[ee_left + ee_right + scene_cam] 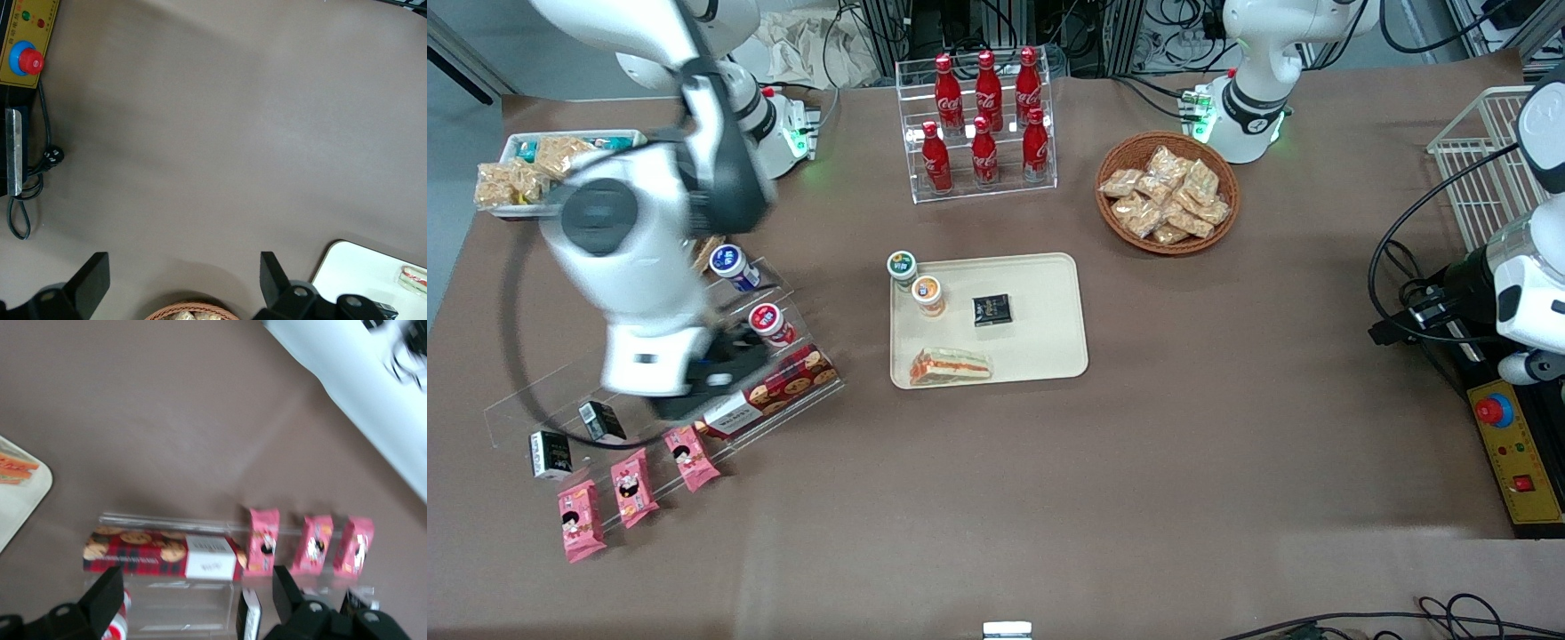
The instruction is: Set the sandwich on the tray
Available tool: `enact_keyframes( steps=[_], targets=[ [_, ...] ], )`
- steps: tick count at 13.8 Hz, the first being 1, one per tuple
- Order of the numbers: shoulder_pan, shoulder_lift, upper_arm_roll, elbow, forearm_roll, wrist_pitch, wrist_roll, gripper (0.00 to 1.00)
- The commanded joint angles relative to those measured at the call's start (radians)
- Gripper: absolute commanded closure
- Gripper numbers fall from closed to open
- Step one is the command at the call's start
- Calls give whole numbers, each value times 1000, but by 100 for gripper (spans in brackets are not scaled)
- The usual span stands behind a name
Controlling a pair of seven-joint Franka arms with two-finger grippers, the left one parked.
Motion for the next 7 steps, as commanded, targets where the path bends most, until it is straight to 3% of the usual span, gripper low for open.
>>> enact_keyframes(
  steps=[1,7],
  targets=[
    [-115,-93,13,-24,86,-96,8,1],
    [-350,-238,50,-38,126,-277,134,1]
  ],
)
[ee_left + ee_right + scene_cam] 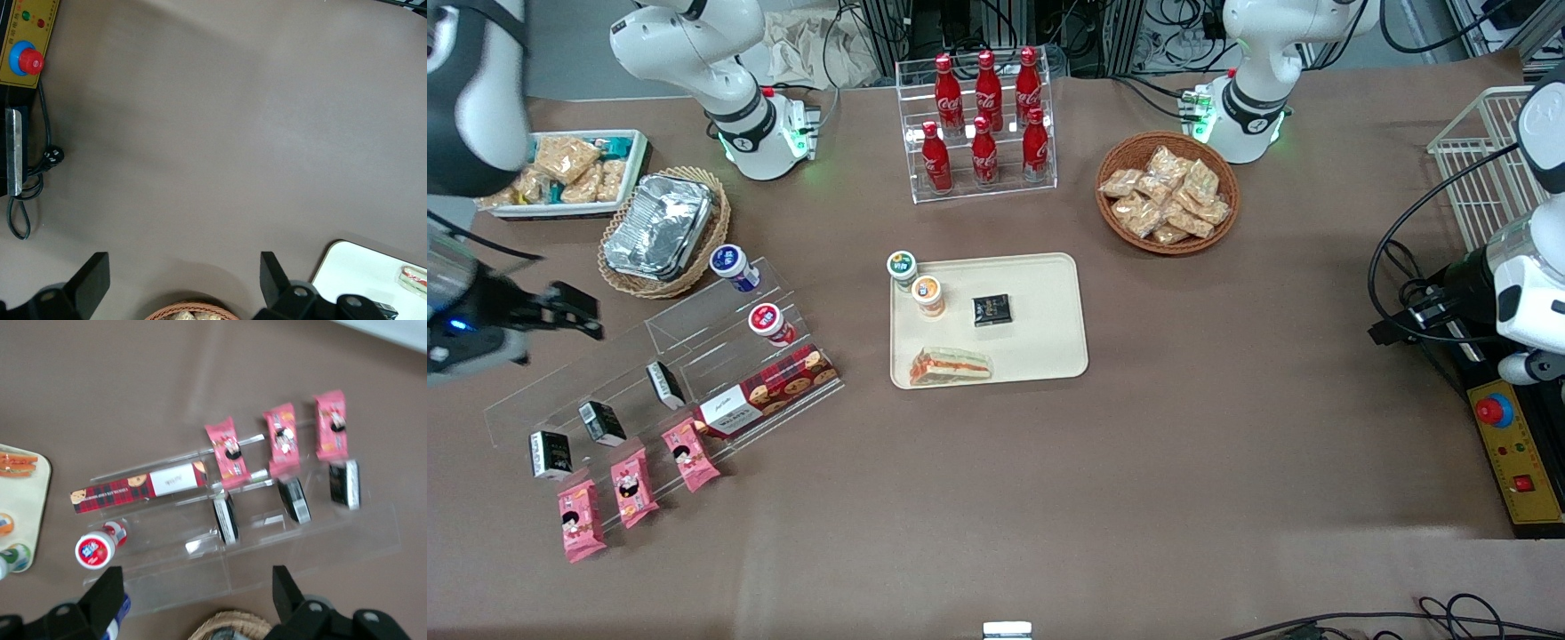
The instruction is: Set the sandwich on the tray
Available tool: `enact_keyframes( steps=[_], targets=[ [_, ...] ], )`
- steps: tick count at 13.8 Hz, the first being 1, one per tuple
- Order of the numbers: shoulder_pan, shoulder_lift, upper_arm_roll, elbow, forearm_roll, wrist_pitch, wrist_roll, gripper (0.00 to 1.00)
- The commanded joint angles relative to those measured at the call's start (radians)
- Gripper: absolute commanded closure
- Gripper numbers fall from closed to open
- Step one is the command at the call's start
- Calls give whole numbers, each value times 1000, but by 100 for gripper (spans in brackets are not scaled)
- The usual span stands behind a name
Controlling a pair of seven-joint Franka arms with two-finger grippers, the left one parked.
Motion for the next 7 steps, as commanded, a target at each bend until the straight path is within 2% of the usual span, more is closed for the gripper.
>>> enact_keyframes(
  steps=[1,5,7],
  targets=[
    [-109,-83,69,-34,23,-59,69,1],
    [-281,-82,164,-21,13,-56,66,1],
    [-325,-80,189,-26,18,-65,60,1]
  ],
)
